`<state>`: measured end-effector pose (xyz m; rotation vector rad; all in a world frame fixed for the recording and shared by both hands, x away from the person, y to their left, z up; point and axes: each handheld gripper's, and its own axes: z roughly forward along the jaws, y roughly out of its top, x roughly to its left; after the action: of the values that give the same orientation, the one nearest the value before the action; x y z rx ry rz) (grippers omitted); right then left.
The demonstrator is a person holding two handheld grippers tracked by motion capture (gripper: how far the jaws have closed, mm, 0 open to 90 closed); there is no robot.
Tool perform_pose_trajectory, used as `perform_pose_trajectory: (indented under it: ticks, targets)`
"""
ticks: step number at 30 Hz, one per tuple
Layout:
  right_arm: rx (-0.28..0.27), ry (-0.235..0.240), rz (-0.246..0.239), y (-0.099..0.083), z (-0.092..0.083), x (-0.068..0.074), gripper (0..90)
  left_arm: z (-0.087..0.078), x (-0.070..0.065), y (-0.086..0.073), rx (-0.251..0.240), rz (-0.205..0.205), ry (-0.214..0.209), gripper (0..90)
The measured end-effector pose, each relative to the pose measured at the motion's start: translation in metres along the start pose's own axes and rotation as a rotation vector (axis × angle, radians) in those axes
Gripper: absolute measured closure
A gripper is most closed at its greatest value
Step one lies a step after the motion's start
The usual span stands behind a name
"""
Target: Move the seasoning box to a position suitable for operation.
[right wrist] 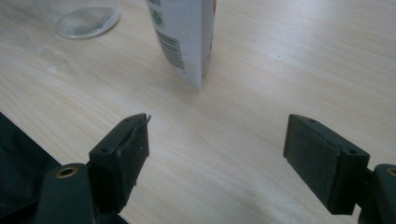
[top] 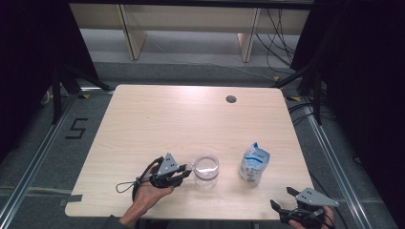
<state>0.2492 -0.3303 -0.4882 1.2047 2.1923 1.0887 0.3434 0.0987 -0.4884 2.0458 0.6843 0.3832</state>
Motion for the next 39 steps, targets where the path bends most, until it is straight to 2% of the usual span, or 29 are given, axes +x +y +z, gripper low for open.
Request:
perform_pose_trajectory:
  ticks: [1, 5, 6, 7, 10, 15, 16, 17, 18, 19, 21, 22, 23, 24, 26, 27, 28, 29, 31, 32, 34, 35, 36, 39]
  targets:
    - [-0.001, 0.001, 0.001, 0.0, 0.0, 0.0, 23.1, 0.001, -0.003, 0.0, -0.009, -0.02, -0.002, 74.6]
    - [0.006, 0.007, 0.0, 0.0, 0.0, 0.001, 23.0, 0.0, -0.007, 0.0, -0.007, -0.014, -0.012, 74.4]
    - [-0.005, -0.004, -0.013, 0.0, 0.001, 0.0, 23.0, 0.0, -0.007, -0.001, -0.01, -0.006, -0.013, 74.4]
    - [-0.001, -0.001, -0.008, 0.0, 0.001, 0.0, 23.1, 0.001, -0.009, -0.001, -0.015, -0.023, -0.012, 74.4]
    - [0.007, 0.005, -0.001, 0.0, 0.0, 0.001, 23.0, 0.001, -0.01, 0.0, -0.01, -0.014, -0.023, 74.1]
    - [-0.001, 0.01, -0.004, 0.0, 0.001, 0.002, 23.4, 0.002, -0.008, -0.002, -0.028, -0.046, -0.043, 71.9]
    - [-0.003, 0.012, -0.004, 0.0, 0.001, 0.002, 23.4, 0.001, -0.009, -0.002, -0.018, -0.053, -0.045, 68.7]
    - [0.006, 0.01, 0.026, 0.0, 0.0, 0.004, 23.4, 0.001, -0.009, -0.002, -0.018, -0.061, -0.037, 64.9]
    - [0.008, 0.012, 0.032, 0.0, 0.0, 0.005, 23.5, 0.0, -0.009, -0.002, -0.017, -0.067, -0.034, 60.2]
    - [0.003, 0.018, 0.017, 0.0, 0.0, 0.003, 23.5, 0.0, -0.009, -0.002, -0.024, -0.078, -0.041, 56.4]
    - [0.007, 0.025, 0.018, 0.0, 0.0, 0.003, 23.6, -0.003, -0.009, -0.002, -0.011, -0.065, -0.026, 50.1]
    - [0.008, 0.028, 0.022, 0.0, 0.0, 0.004, 23.7, -0.003, -0.009, -0.003, -0.022, -0.084, -0.032, 46.7]
    - [-0.002, 0.034, -0.003, 0.0, 0.001, 0.001, 23.9, -0.004, -0.01, -0.004, -0.023, -0.086, -0.027, 44.1]
    - [-0.01, 0.035, -0.006, 0.0, 0.002, 0.002, 24.2, -0.005, -0.011, -0.004, -0.027, -0.112, -0.02, 40.8]
    - [-0.009, 0.043, -0.01, 0.0, 0.002, 0.002, 24.5, -0.009, -0.012, -0.005, -0.029, -0.104, -0.015, 35.9]
    - [-0.018, 0.042, -0.015, 0.0, 0.002, 0.002, 24.7, -0.011, -0.013, -0.005, -0.034, -0.119, -0.013, 33.5]
    - [-0.013, 0.053, 0.001, 0.0, 0.002, 0.004, 24.8, -0.013, -0.015, -0.005, -0.038, -0.135, -0.015, 30.9]
    - [-0.018, 0.045, -0.024, 0.0, 0.002, 0.003, 24.8, -0.016, -0.015, -0.004, -0.036, -0.128, -0.017, 29.3]
    - [-0.003, 0.055, -0.002, 0.0, 0.001, 0.006, 24.8, -0.021, -0.018, -0.005, -0.043, -0.154, -0.012, 26.8]
    - [-0.006, 0.054, -0.018, 0.001, 0.002, 0.005, 24.9, -0.024, -0.019, -0.005, -0.047, -0.149, -0.013, 25.8]
    - [-0.014, 0.061, -0.032, 0.001, 0.003, 0.004, 24.9, -0.029, -0.022, -0.006, -0.044, -0.173, -0.015, 24.3]
    - [-0.006, 0.062, 0.014, 0.0, 0.003, 0.008, 25.0, -0.029, -0.022, -0.007, -0.049, -0.171, -0.021, 23.3]
    - [-0.016, 0.054, -0.005, 0.0, 0.003, 0.008, 25.0, -0.031, -0.023, -0.008, -0.045, -0.183, -0.022, 23.1]
    - [0.001, 0.063, -0.011, 0.001, 0.003, 0.008, 25.1, -0.033, -0.027, -0.012, -0.036, -0.209, -0.021, 23.1]
